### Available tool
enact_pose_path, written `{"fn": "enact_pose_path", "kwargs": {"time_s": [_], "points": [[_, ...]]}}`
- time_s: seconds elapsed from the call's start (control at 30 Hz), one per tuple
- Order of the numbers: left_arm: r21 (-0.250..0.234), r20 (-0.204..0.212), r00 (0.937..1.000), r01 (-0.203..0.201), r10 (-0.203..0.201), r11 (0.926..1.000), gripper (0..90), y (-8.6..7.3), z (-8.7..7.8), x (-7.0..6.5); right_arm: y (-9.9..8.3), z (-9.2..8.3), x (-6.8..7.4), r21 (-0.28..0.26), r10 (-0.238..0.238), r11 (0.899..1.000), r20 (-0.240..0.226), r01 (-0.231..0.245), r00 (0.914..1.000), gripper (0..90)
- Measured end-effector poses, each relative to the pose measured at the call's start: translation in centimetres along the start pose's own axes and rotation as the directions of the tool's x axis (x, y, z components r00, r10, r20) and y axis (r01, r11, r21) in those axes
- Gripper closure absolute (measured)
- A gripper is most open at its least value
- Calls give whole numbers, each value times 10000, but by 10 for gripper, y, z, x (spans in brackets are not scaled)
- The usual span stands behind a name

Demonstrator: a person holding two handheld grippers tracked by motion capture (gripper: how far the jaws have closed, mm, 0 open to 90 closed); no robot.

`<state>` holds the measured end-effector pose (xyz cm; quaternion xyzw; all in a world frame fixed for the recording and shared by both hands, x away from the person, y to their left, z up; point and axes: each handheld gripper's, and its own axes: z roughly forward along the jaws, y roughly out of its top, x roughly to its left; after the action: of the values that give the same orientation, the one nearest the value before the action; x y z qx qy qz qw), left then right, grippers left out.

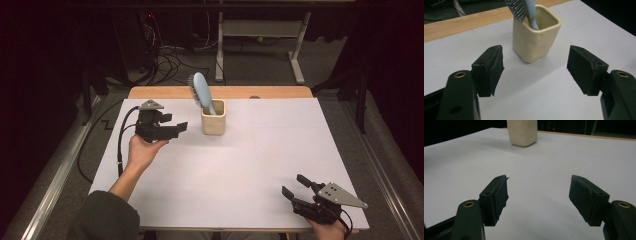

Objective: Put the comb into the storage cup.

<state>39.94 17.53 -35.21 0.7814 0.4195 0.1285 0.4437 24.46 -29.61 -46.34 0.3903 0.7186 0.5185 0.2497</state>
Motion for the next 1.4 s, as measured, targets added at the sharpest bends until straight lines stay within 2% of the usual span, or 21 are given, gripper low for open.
{"fn": "enact_pose_path", "kwargs": {"time_s": [0.77,1.4], "points": [[-191,27,10000,16,-16,9998,308,-16,-15,1,0,0,0,7,3,10000,10,-3,10000,319],[-170,89,10000,35,-33,9998,307,-26,-21,0,0,0,0,-5,2,10000,4,-2,10000,319]]}}
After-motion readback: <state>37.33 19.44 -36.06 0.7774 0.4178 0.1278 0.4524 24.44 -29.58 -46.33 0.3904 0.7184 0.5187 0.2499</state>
